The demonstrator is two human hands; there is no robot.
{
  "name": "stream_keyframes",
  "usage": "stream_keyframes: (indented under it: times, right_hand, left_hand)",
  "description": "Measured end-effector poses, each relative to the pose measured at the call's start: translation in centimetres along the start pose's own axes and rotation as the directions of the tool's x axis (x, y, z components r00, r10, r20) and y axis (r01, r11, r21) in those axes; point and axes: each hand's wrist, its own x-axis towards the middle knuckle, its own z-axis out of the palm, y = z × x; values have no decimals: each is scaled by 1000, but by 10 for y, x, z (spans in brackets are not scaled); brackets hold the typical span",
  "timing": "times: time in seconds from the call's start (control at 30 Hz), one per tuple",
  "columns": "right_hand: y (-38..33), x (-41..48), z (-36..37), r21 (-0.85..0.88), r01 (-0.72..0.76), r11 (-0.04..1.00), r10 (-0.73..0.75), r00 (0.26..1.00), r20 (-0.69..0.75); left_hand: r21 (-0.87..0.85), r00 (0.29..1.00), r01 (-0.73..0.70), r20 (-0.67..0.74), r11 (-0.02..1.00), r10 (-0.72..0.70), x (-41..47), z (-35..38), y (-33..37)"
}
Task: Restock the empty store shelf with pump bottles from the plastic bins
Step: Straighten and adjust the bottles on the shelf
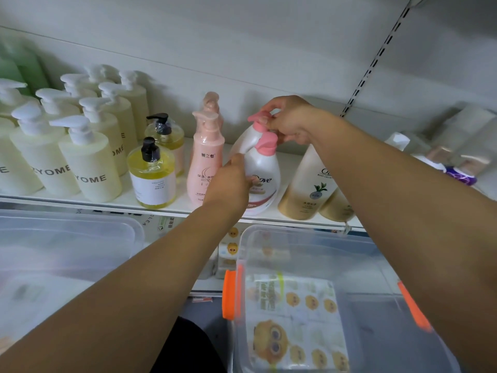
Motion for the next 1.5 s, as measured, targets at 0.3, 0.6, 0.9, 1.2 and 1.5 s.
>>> stream_keyframes:
  times: [0.3, 0.6, 0.9, 1.2, 1.5]
  right_hand:
    - [-9, -17, -33, -53, 36, 998, -37, 999, -17]
    - [51, -151, -78, 97, 414, 905, -311, 801, -512]
    - [224, -143, -10, 177, 35, 984, 54, 879, -474]
    - [246, -108, 23, -10, 10, 1000, -13, 918, -396]
    - [258, -100, 23, -173, -20, 985, -52, 915, -400]
  left_hand:
    - [21, 987, -30, -158, 999, 33, -25, -4, -1]
    - [-3, 970, -129, -210, 992, 126, -50, 12, 26]
    - [-51, 980, -191, -71, 980, 187, -26, 44, 74]
    - [-125, 975, -203, 65, 971, 212, 12, 46, 101]
    - [-118, 974, -218, 38, 969, 224, 28, 48, 100]
